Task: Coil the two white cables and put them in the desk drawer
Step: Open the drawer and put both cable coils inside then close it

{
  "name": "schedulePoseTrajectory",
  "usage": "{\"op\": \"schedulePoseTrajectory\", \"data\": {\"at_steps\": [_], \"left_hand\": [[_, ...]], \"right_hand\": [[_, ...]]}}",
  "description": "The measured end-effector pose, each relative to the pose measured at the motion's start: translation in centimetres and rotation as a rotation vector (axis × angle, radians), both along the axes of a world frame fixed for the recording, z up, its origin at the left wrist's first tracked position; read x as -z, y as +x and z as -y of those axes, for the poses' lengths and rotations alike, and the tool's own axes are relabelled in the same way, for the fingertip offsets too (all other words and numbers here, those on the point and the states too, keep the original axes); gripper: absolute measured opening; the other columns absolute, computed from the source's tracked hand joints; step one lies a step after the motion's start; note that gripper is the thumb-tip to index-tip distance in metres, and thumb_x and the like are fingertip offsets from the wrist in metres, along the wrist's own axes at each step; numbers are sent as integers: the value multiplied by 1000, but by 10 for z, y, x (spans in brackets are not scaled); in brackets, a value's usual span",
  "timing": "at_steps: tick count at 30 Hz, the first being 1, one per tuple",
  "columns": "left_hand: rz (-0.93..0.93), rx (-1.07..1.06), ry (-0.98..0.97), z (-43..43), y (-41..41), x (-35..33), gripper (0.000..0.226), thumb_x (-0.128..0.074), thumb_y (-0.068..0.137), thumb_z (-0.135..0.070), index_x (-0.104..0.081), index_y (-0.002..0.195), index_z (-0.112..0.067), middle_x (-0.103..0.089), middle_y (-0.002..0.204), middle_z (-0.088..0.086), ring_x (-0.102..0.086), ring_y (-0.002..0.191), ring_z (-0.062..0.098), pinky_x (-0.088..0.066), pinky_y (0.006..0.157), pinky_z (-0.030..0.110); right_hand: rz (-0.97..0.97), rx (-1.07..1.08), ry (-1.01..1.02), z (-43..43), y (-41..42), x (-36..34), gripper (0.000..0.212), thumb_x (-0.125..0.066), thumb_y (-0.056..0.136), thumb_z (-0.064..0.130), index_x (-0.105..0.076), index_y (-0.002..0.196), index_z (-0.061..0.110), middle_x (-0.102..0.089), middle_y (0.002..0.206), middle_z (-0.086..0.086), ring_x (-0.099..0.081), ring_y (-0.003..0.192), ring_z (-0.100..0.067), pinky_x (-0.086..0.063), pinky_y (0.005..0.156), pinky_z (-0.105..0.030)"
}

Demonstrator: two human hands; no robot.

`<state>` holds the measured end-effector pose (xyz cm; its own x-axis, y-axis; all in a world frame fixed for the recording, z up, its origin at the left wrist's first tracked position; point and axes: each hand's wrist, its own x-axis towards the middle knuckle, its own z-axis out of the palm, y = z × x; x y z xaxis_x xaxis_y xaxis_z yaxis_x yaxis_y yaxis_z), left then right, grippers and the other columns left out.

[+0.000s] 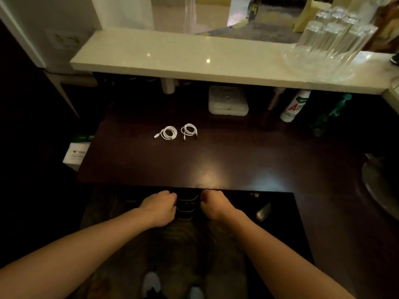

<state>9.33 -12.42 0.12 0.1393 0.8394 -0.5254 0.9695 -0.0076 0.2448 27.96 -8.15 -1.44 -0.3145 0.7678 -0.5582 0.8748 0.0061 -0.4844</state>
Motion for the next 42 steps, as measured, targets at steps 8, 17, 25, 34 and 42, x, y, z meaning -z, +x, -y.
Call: {"op": "schedulePoseTrajectory", "data": {"at_steps": [8, 17, 25, 34, 42], "left_hand": [[-1, 54, 192, -15, 4, 150, 51, -50, 96, -24, -36, 144, -15, -40, 145, 5, -44, 128, 25, -47, 100, 39], [14, 25, 346, -31, -5, 239, 51, -51, 92, -9, -44, 142, -13, -46, 145, 4, -33, 139, 21, -43, 108, 37], [-7, -61, 226, 11, 9, 221, 36, -47, 94, -11, -54, 129, -16, -54, 135, 4, -36, 137, 23, -43, 104, 36], [-12, 104, 74, 106, 9, 207, 56, -50, 89, 0, -42, 143, -12, -41, 150, 6, -30, 142, 23, -36, 109, 35], [60, 128, -147, 103, -10, 137, 37, -51, 90, -11, -57, 124, -22, -60, 124, 7, -58, 114, 28, -51, 94, 42]], "right_hand": [[91, -151, 122, 0, -39, 132, 60, -53, 92, 12, -34, 148, 12, -35, 153, -11, -34, 141, -31, -37, 115, -41], [164, -152, 337, 5, -64, 229, 69, -50, 94, 8, -17, 155, 12, -23, 160, -10, -13, 151, -26, -25, 121, -37], [162, -155, 383, 58, -63, 215, 54, -47, 95, 12, -36, 148, 12, -42, 151, -12, -34, 143, -29, -23, 121, -39], [205, -225, 59, 128, -43, 201, 45, -61, 87, 8, -53, 132, 8, -44, 144, -13, -35, 139, -31, -40, 111, -41], [260, -154, -77, 128, -47, 131, 27, -56, 90, 11, -59, 117, 17, -61, 122, -10, -61, 109, -31, -52, 93, -44]]}}
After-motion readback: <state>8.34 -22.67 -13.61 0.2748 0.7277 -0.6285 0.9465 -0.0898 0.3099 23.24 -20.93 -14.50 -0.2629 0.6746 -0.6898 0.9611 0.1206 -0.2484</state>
